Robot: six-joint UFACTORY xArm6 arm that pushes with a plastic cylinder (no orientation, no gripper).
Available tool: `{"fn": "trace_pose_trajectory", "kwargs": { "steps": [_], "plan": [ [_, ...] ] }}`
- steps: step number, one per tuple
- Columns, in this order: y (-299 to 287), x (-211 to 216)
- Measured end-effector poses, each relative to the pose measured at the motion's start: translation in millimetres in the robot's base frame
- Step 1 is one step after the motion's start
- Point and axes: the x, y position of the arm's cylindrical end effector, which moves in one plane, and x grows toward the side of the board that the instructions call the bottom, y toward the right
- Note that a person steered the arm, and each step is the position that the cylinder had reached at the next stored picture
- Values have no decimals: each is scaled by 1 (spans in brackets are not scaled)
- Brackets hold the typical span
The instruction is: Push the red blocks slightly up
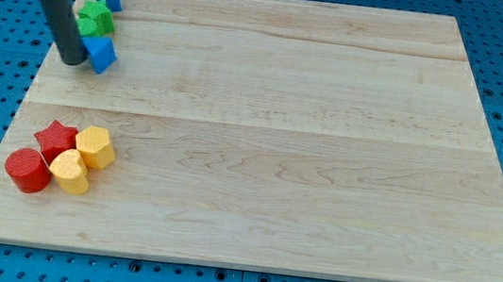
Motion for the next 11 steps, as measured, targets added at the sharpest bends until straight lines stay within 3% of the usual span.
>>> {"fn": "trace_pose_trajectory", "kwargs": {
  "steps": [2, 4, 5, 6, 9, 10, 11],
  "plan": [
    [15, 9],
    [121, -3],
    [119, -26],
    [126, -21],
    [139, 31],
    [177, 80],
    [208, 162]
  ]
}}
